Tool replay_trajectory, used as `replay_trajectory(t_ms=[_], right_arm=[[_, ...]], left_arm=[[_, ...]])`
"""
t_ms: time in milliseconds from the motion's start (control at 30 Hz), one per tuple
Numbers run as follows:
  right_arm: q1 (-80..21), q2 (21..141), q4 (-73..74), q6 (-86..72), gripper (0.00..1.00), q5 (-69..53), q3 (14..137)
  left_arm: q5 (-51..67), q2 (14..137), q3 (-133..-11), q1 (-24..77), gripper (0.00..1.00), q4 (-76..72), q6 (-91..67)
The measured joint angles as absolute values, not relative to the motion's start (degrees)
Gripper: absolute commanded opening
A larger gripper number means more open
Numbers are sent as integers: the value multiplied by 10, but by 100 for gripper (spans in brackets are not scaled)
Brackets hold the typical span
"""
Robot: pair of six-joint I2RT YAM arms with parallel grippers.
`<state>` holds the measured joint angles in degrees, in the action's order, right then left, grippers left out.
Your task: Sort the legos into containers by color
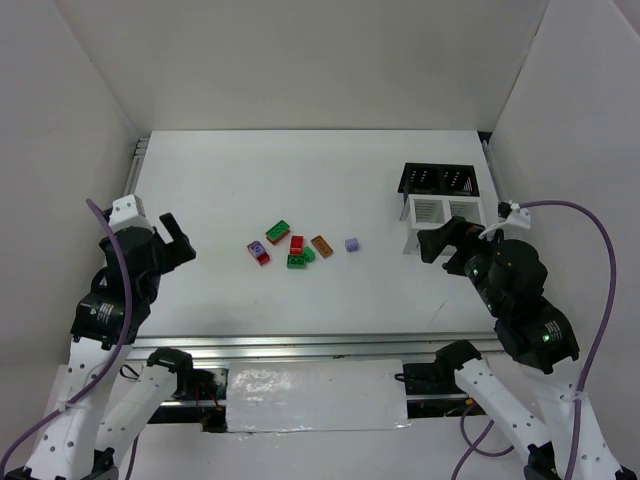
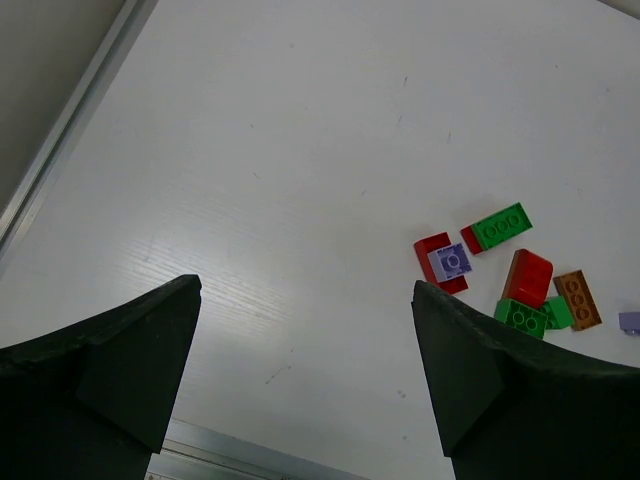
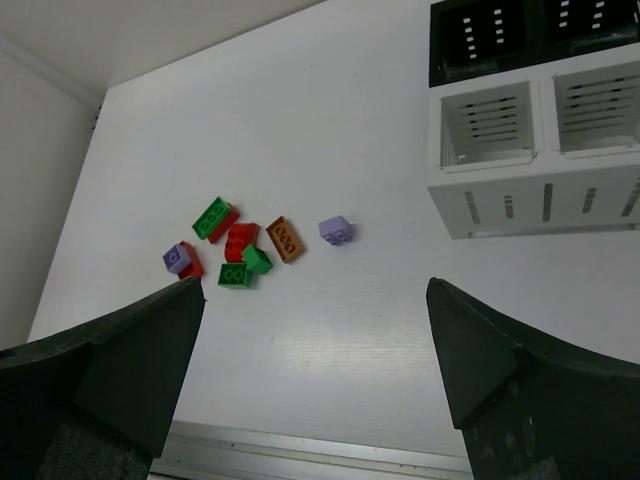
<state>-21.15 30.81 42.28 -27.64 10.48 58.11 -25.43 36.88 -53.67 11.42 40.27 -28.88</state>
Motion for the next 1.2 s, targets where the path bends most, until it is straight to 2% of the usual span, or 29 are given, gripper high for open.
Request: replay_trajectory(t_ms=[400, 533, 633, 833, 867, 1033, 1200], right_arm=[[-211, 306, 428, -278, 100, 107, 585], [-213, 348, 417, -281, 100, 76, 585], [-232, 425, 401, -288, 100, 57, 587], [-340, 652, 364, -283, 99, 67, 608], [-347, 690, 361, -278, 96, 69, 615], [-350, 890, 352, -253, 90, 103, 676], [-343, 1004, 332, -227, 86, 97, 703]], left_arm=[[-258, 366, -537, 114, 100, 403, -289], [-258, 365, -536, 114, 100, 402, -289], [-257, 365, -535, 114, 100, 402, -289], [-256, 367, -535, 114, 99, 402, -289], [-254, 367, -535, 114, 100, 402, -289], [-243, 373, -534, 114, 99, 402, -288], [-232, 376, -531, 114, 100, 398, -287]])
